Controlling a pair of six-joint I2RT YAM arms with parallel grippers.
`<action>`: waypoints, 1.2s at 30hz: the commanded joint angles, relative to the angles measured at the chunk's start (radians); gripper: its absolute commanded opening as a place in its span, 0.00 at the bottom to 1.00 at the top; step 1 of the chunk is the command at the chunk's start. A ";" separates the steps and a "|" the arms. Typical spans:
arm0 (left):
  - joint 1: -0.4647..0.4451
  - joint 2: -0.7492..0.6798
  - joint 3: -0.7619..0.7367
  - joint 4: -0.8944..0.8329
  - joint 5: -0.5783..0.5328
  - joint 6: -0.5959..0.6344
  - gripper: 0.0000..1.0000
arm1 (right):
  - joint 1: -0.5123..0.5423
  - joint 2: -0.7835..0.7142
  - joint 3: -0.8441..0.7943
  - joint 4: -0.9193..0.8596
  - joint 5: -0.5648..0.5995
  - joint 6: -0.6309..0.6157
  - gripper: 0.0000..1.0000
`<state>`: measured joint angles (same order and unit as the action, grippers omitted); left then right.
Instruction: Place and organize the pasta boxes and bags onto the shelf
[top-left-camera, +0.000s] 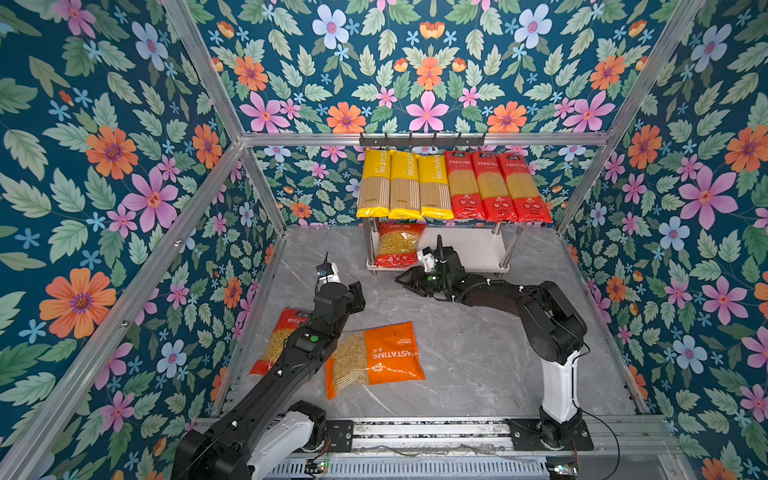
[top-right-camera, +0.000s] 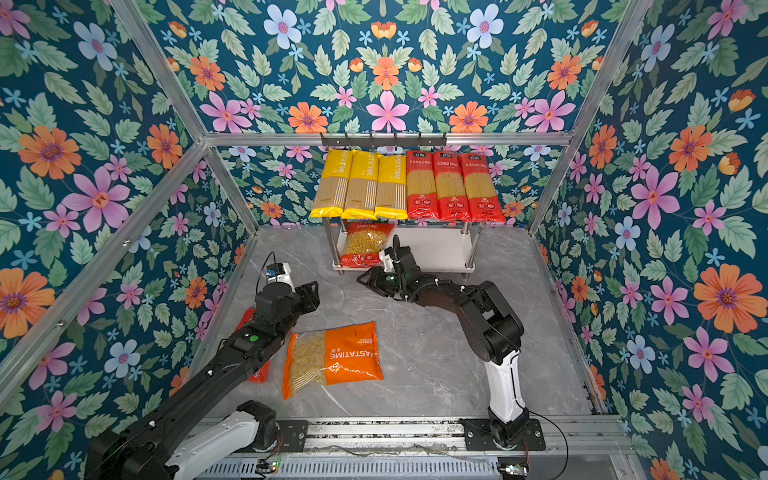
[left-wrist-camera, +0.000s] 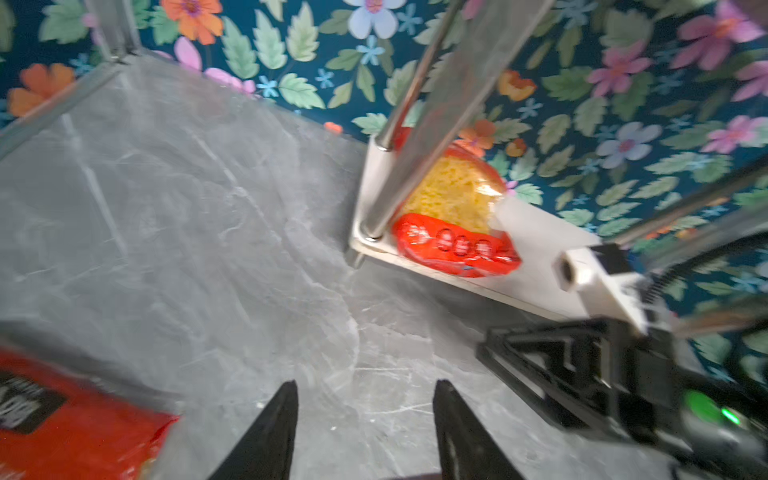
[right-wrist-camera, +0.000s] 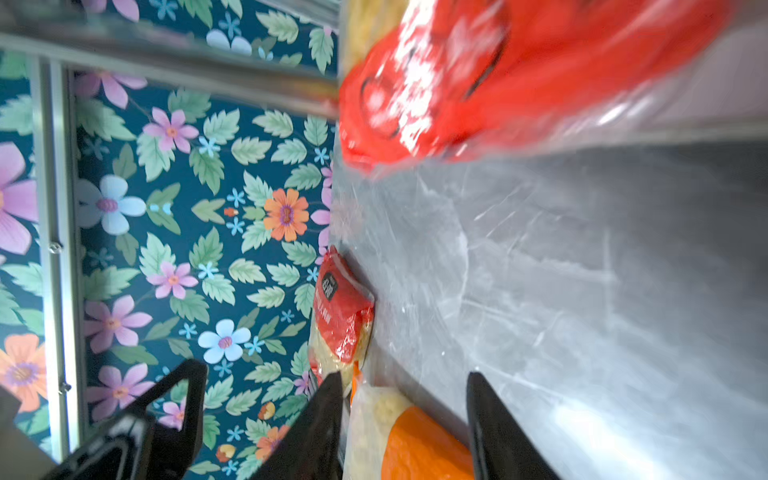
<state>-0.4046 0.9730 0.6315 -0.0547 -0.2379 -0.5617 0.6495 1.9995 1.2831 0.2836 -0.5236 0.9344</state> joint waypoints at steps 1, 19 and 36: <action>0.057 -0.010 -0.017 -0.139 -0.127 -0.051 0.60 | 0.100 -0.009 -0.017 -0.082 0.089 -0.033 0.51; 0.106 -0.100 0.018 -0.254 -0.247 0.017 0.62 | 0.378 0.495 0.719 -0.414 0.203 0.023 0.56; 0.104 -0.076 0.058 -0.228 -0.159 0.028 0.62 | 0.402 0.654 0.916 -0.305 0.171 0.155 0.24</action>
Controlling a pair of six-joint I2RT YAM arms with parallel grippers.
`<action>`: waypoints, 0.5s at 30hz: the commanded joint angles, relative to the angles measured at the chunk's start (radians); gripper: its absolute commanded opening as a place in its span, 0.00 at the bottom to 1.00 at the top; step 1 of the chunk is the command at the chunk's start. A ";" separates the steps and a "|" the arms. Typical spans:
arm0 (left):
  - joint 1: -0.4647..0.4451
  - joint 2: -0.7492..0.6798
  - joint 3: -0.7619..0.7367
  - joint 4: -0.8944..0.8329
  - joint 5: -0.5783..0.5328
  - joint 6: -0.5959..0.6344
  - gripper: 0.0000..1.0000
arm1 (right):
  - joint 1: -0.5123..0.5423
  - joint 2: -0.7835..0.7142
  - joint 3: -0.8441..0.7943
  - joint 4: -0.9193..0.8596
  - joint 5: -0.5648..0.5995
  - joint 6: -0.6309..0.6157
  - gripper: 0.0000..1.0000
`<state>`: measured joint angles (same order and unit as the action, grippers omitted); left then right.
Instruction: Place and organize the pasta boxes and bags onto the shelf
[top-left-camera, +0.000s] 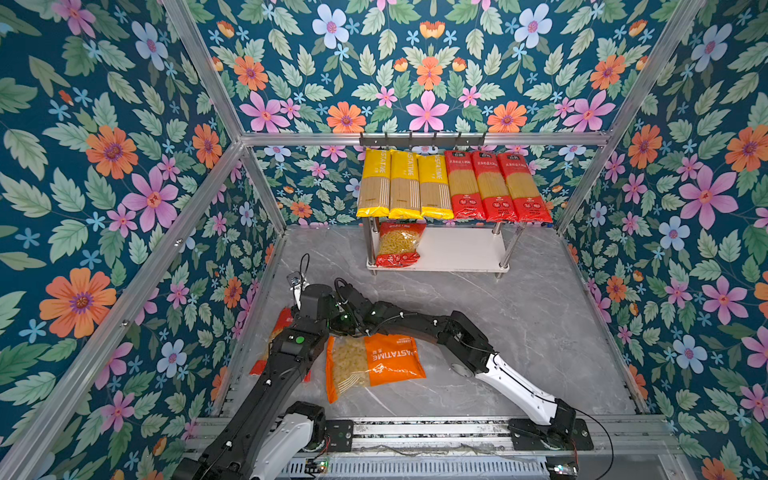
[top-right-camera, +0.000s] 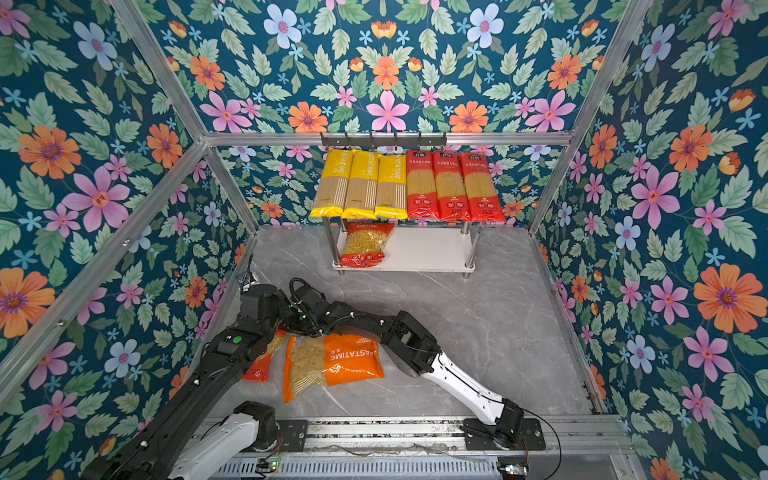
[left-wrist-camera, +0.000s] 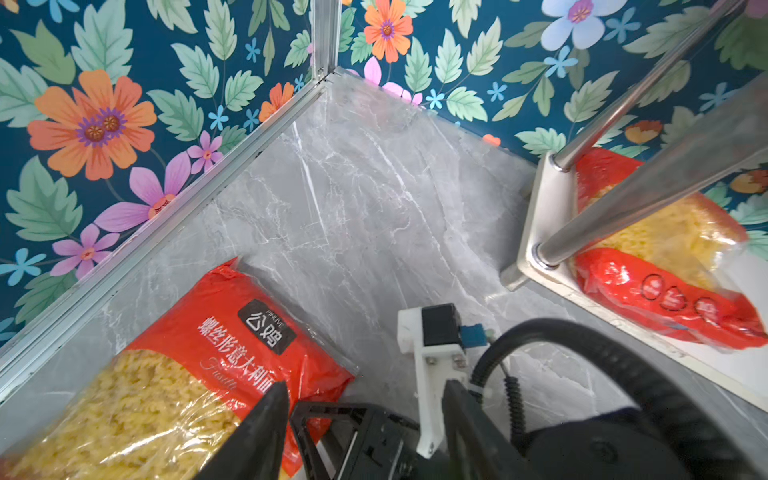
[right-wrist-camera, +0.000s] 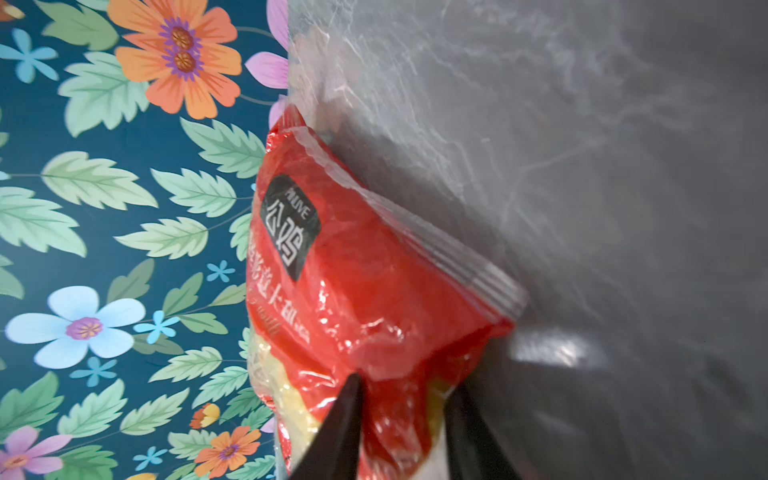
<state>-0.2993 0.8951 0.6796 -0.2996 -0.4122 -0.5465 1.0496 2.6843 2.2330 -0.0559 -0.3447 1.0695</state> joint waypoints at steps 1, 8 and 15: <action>-0.001 0.001 0.013 0.016 0.021 0.015 0.62 | 0.001 -0.059 -0.064 0.049 0.002 0.005 0.21; -0.003 0.033 0.071 -0.012 0.153 0.031 0.62 | -0.024 -0.252 -0.353 0.322 -0.007 0.071 0.04; -0.032 0.037 0.102 0.021 0.292 0.027 0.61 | -0.077 -0.470 -0.694 0.580 -0.066 0.174 0.00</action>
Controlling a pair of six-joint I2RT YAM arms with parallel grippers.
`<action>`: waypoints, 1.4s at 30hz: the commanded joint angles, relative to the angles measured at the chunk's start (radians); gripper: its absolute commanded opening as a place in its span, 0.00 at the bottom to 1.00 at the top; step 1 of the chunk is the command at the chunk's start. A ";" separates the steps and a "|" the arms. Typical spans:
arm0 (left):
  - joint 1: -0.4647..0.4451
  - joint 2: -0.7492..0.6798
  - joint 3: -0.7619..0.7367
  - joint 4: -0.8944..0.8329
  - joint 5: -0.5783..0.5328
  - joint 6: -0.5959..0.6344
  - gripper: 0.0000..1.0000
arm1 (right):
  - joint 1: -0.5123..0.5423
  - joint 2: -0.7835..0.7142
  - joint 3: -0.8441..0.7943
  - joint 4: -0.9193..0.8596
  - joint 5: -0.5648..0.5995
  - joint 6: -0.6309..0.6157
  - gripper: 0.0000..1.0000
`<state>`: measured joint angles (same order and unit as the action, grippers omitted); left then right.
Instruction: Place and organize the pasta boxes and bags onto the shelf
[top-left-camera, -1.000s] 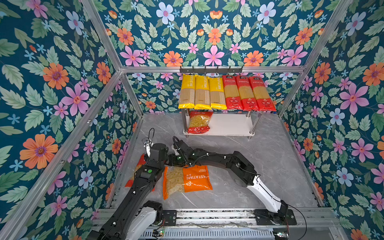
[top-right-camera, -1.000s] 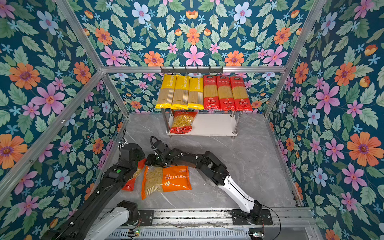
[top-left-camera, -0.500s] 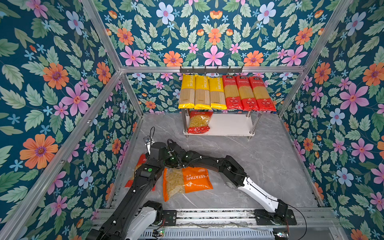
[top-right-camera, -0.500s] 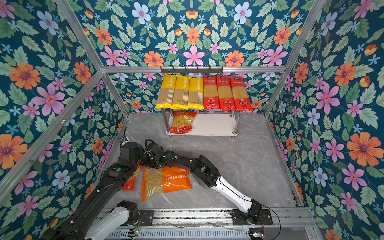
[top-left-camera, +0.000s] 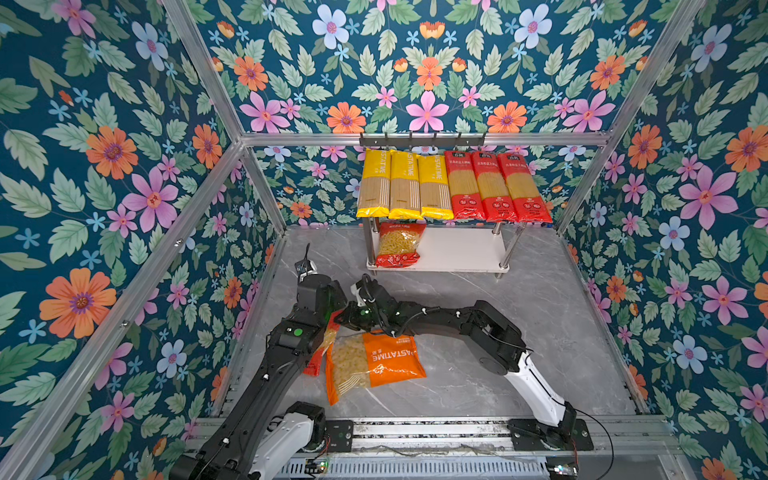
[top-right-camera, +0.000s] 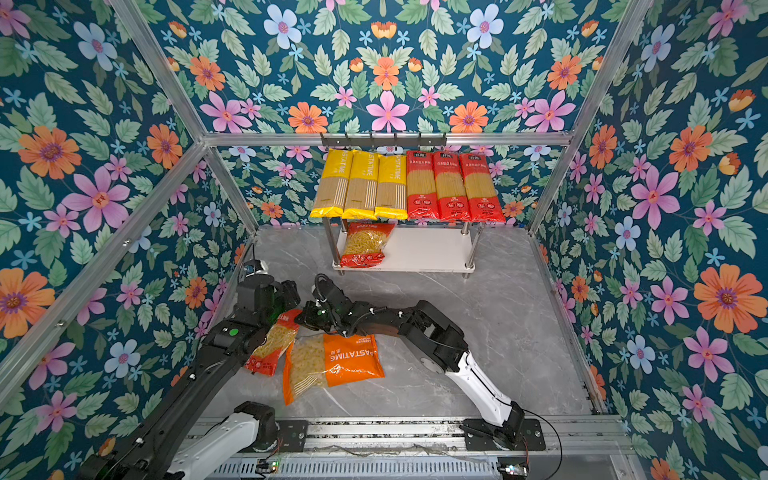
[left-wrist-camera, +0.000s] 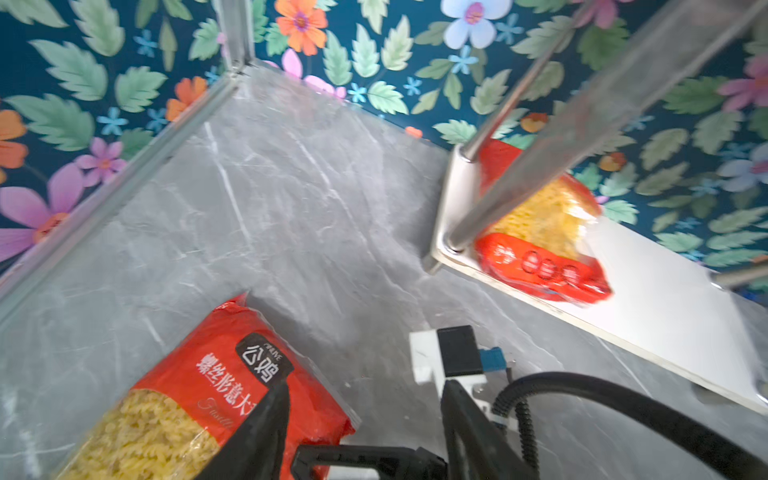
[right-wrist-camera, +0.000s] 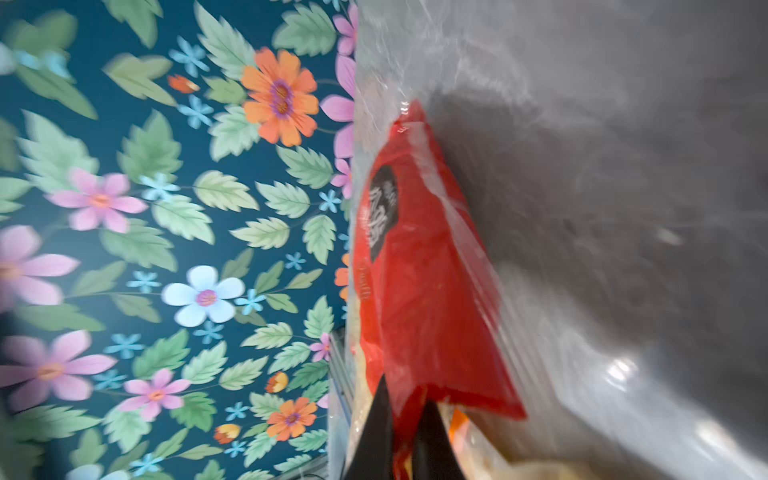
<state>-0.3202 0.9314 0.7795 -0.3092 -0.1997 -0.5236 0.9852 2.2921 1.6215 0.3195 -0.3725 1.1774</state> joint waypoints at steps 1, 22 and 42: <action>-0.020 0.008 0.002 0.045 0.093 0.004 0.61 | -0.026 -0.122 -0.150 0.237 -0.046 0.071 0.00; -0.188 0.328 0.012 0.212 0.166 0.014 0.64 | -0.552 -0.625 -0.718 -0.297 -0.457 -0.359 0.09; -0.176 0.611 0.049 0.412 0.269 0.085 0.70 | -0.468 -0.966 -0.946 -0.340 0.085 -0.196 0.65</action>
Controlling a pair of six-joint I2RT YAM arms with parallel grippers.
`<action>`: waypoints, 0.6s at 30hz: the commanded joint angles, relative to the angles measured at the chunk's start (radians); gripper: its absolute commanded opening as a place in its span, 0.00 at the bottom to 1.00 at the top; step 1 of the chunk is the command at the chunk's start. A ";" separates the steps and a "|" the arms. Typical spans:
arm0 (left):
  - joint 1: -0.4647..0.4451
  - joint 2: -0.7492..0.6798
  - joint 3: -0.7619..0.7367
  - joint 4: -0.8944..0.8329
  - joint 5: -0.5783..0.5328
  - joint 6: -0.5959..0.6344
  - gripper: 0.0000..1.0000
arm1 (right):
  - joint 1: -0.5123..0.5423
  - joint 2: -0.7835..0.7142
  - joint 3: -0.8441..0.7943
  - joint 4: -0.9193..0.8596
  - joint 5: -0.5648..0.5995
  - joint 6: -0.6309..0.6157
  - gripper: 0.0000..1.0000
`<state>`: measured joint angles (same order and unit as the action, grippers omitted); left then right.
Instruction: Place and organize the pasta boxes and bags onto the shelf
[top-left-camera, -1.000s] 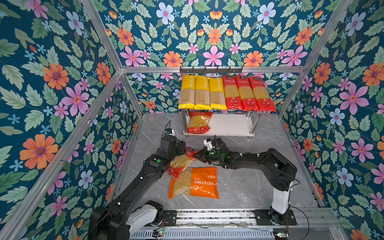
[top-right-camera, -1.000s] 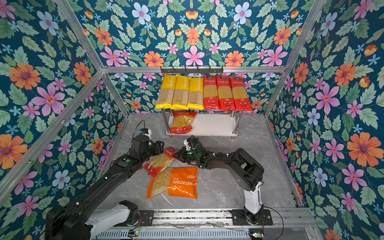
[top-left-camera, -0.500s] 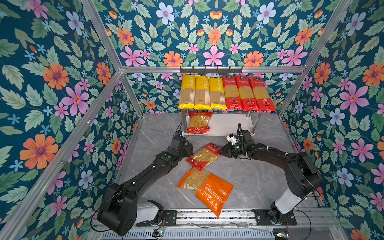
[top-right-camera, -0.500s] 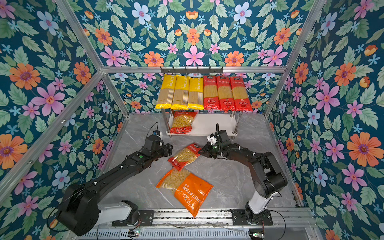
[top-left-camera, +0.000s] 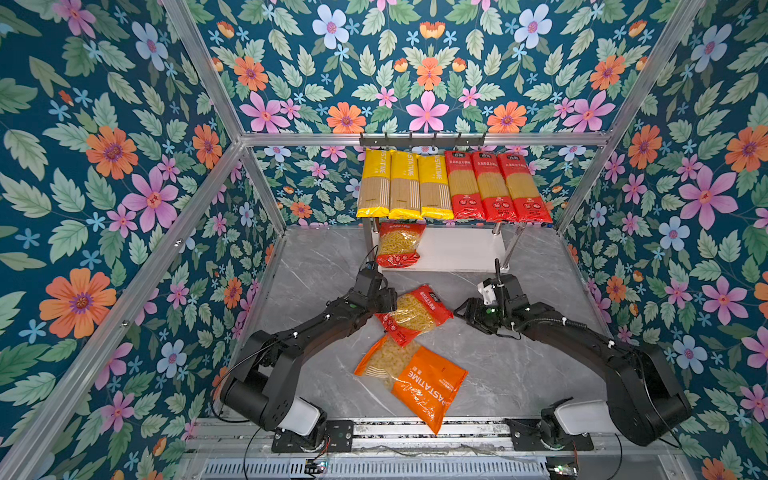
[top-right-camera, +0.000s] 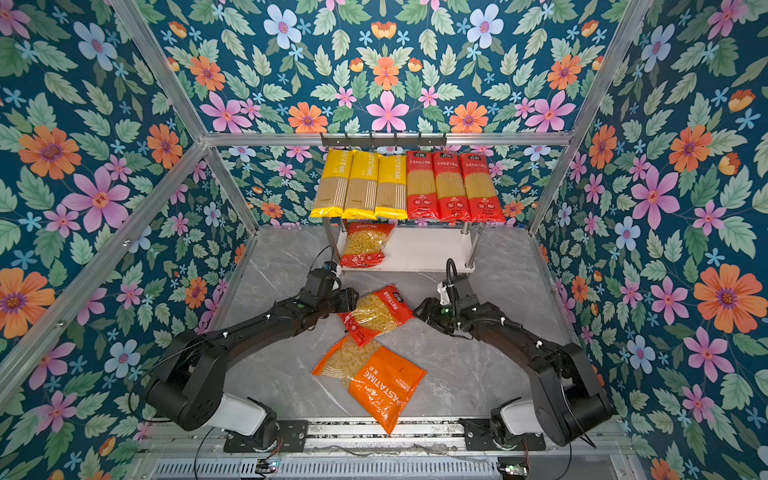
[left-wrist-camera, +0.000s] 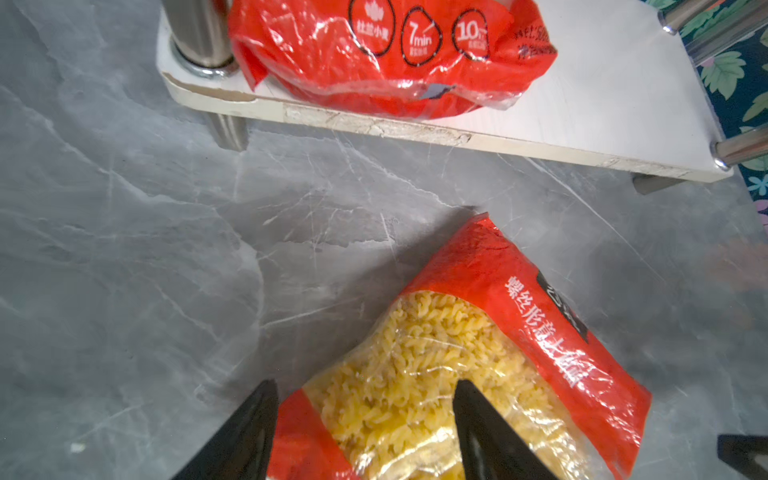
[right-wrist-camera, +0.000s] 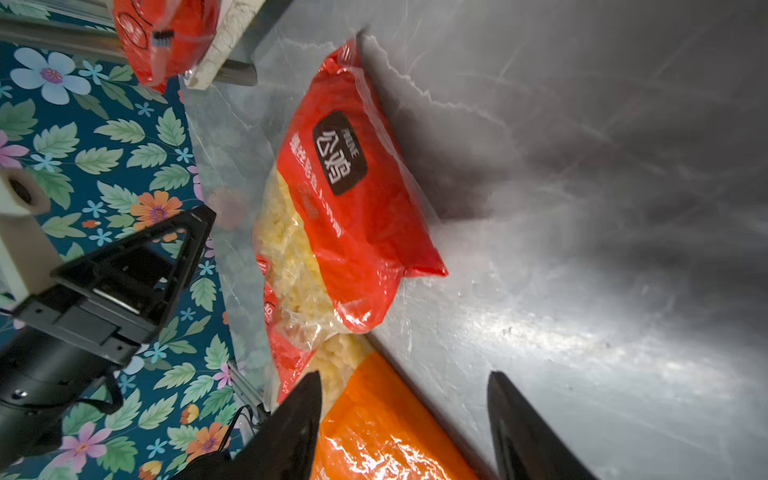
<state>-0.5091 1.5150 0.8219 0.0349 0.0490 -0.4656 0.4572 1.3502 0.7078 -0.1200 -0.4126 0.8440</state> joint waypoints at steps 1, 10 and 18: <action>0.015 0.047 0.009 0.094 0.037 0.028 0.71 | 0.101 -0.025 -0.043 0.127 0.159 0.179 0.65; 0.021 0.166 -0.022 0.315 0.147 -0.063 0.74 | 0.305 0.121 -0.036 0.366 0.354 0.426 0.67; 0.016 0.219 -0.070 0.464 0.278 -0.156 0.72 | 0.303 0.299 0.016 0.561 0.252 0.514 0.67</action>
<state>-0.4911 1.7260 0.7712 0.3988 0.2520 -0.5617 0.7635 1.6371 0.7071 0.3267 -0.1326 1.3025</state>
